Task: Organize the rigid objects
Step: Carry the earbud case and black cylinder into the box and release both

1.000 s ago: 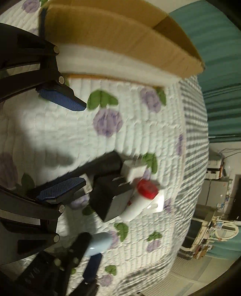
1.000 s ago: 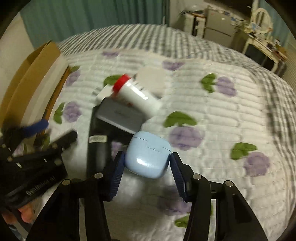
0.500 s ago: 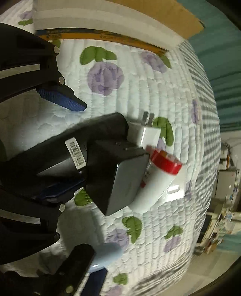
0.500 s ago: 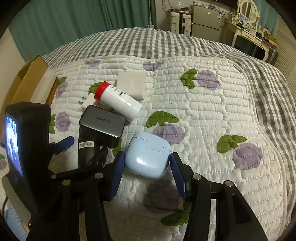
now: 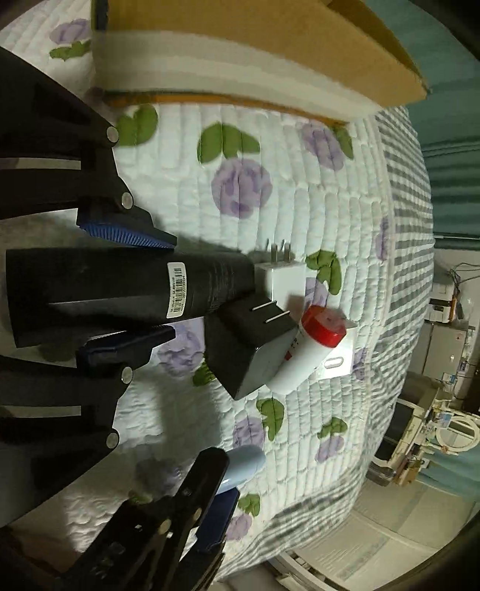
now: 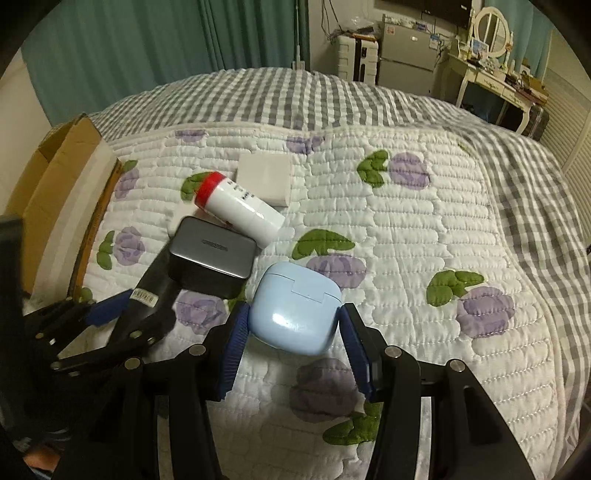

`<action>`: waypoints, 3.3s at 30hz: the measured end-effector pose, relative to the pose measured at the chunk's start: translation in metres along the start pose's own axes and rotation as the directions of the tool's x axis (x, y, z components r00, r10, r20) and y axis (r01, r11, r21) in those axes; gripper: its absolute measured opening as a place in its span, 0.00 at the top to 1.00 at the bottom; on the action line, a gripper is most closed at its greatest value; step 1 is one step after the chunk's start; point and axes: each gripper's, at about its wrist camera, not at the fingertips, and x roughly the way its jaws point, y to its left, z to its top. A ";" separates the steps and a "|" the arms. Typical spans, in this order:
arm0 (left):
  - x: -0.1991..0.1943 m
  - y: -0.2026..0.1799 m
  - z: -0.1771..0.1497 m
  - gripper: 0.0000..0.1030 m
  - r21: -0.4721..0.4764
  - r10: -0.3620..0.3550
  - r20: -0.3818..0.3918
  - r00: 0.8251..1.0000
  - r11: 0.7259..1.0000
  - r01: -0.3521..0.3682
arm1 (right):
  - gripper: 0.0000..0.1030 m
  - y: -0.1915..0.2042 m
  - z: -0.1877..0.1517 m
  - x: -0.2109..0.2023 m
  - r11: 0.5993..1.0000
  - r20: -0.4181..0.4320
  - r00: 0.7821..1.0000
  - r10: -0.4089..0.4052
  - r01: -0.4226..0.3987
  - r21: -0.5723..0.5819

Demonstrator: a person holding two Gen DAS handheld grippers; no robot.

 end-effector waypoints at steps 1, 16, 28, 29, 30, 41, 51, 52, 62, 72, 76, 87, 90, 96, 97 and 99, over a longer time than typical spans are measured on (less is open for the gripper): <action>-0.004 0.002 -0.001 0.60 0.008 0.002 0.005 1.000 1.000 -0.002 | 0.52 0.002 0.000 -0.002 1.000 0.007 1.000 -0.002 0.002 -0.007; -0.063 0.008 -0.011 0.62 0.059 -0.053 0.078 0.996 0.997 0.049 | 0.52 0.027 -0.007 -0.039 0.999 0.060 0.998 -0.012 0.014 -0.039; -0.149 0.041 0.023 0.62 0.034 -0.029 0.278 0.960 0.999 0.020 | 0.52 0.064 0.021 -0.110 0.996 0.191 0.982 -0.003 0.019 -0.086; -0.158 0.048 0.028 0.62 0.025 -0.023 0.298 0.954 1.000 0.016 | 0.52 0.070 0.026 -0.117 0.995 0.205 0.979 0.001 0.019 -0.096; -0.164 0.054 0.031 0.62 0.018 -0.018 0.311 0.950 1.000 0.013 | 0.52 0.077 0.031 -0.123 0.994 0.219 0.976 0.006 0.018 -0.108; -0.197 0.139 0.056 0.61 -0.071 0.104 0.385 0.917 0.994 -0.083 | 0.52 0.171 0.082 -0.139 0.966 0.263 0.955 0.135 -0.069 -0.247; -0.156 0.201 0.066 0.61 -0.128 0.168 0.324 0.931 0.983 -0.132 | 0.52 0.238 0.122 -0.086 0.941 0.217 0.955 0.203 -0.129 -0.314; -0.150 0.204 0.067 0.61 -0.128 0.166 0.317 0.934 0.983 -0.132 | 0.52 0.243 0.127 -0.075 0.940 0.204 0.957 0.205 -0.134 -0.312; -0.095 0.220 0.074 0.61 -0.127 0.175 0.241 0.955 0.981 -0.148 | 0.52 0.259 0.148 -0.003 0.939 0.124 0.968 0.216 -0.171 -0.300; -0.076 0.225 0.076 0.60 -0.131 0.192 0.209 0.959 0.977 -0.167 | 0.52 0.272 0.157 0.016 0.921 0.128 0.953 0.273 -0.222 -0.319; -0.075 0.228 0.077 0.58 -0.143 0.193 0.201 0.960 0.976 -0.167 | 0.51 0.271 0.156 0.018 0.920 0.127 0.947 0.295 -0.246 -0.305; -0.124 0.193 0.076 0.37 -0.167 0.215 0.272 0.938 0.970 -0.175 | 0.17 0.205 0.157 -0.052 0.952 0.268 0.925 0.268 -0.211 -0.221; -0.136 0.169 0.078 0.36 -0.149 0.210 0.294 0.933 0.974 -0.172 | 0.09 0.167 0.151 -0.076 0.973 0.312 0.929 0.198 -0.147 -0.180; -0.137 0.114 0.086 0.34 -0.100 0.143 0.309 0.940 0.988 -0.117 | 0.06 0.089 0.130 -0.102 0.994 0.367 0.929 0.043 -0.004 -0.108; -0.134 0.105 0.086 0.34 -0.090 0.141 0.307 0.941 0.989 -0.119 | 0.06 0.074 0.126 -0.101 0.995 0.358 0.933 0.016 0.020 -0.095; -0.126 0.084 0.087 0.34 -0.067 0.131 0.297 0.946 0.991 -0.116 | 0.06 0.052 0.119 -0.096 0.996 0.333 0.943 -0.015 0.042 -0.073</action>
